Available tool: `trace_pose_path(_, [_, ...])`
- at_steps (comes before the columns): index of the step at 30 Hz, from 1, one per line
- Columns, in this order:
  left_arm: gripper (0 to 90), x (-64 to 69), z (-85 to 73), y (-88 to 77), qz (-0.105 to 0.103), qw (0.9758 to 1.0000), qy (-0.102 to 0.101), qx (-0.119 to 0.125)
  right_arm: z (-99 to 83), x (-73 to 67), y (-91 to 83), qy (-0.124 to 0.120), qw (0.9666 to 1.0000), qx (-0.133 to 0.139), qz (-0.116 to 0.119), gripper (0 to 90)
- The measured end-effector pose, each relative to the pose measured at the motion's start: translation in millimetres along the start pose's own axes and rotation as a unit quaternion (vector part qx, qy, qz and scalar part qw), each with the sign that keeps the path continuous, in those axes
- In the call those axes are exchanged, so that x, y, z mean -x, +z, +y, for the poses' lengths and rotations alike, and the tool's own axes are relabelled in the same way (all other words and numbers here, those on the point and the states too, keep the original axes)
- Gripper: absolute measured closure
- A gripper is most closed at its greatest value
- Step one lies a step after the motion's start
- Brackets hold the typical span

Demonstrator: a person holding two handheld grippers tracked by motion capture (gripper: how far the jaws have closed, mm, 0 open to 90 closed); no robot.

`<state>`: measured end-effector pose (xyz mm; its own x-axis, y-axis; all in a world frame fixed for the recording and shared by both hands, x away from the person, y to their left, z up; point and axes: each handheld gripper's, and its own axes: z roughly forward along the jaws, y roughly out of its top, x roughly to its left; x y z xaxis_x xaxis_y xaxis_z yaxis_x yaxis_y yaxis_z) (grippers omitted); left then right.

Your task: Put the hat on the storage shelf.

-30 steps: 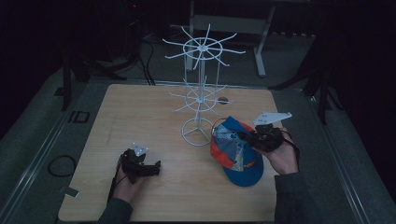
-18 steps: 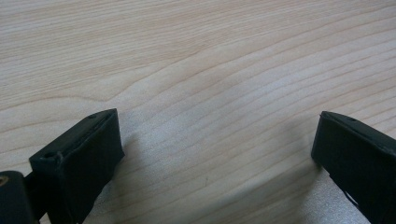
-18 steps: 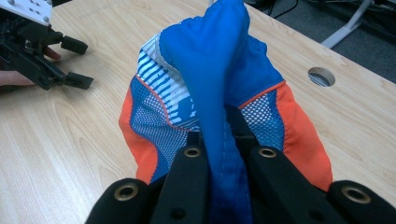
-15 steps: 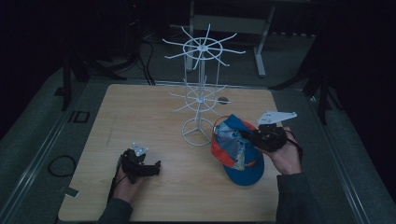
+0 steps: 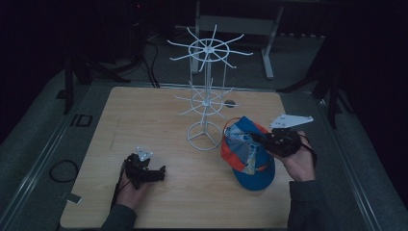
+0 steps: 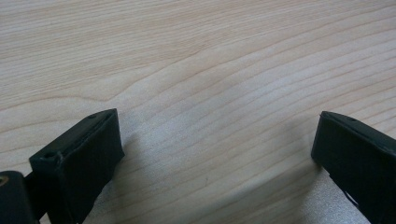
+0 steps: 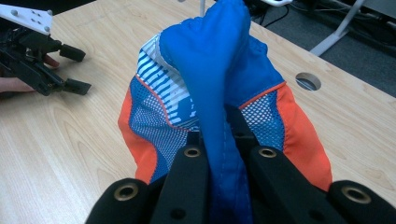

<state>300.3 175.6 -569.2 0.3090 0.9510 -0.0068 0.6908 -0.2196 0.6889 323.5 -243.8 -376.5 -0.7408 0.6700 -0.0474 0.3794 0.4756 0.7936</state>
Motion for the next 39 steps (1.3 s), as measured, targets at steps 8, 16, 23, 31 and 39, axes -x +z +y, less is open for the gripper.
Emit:
trace_pose_path(8, [2.2,0.1,-0.1,0.1,0.0,1.0,0.0,0.001,0.7,0.4,-8.5,-0.001,1.0,0.007,-0.005,88.7])
trace_pose_path(16, [2.2,0.0,0.0,0.1,0.0,1.0,0.0,0.001,2.1,0.3,-16.5,-0.003,0.9998,0.016,-0.007,88.7])
trace_pose_path(23, [2.2,0.1,0.0,0.1,0.0,1.0,0.0,0.001,3.6,-0.1,-24.0,-0.005,0.9997,0.022,-0.01,88.7])
trace_pose_path(31, [2.2,0.3,0.0,-0.1,0.0,1.0,0.001,0.0,5.7,-0.3,-28.7,-0.008,0.9995,0.027,-0.012,88.7])
trace_pose_path(39, [2.2,0.5,0.0,-0.1,-0.001,1.0,0.001,0.0,10.7,-0.5,-34.2,-0.009,0.9993,0.034,-0.013,88.7])
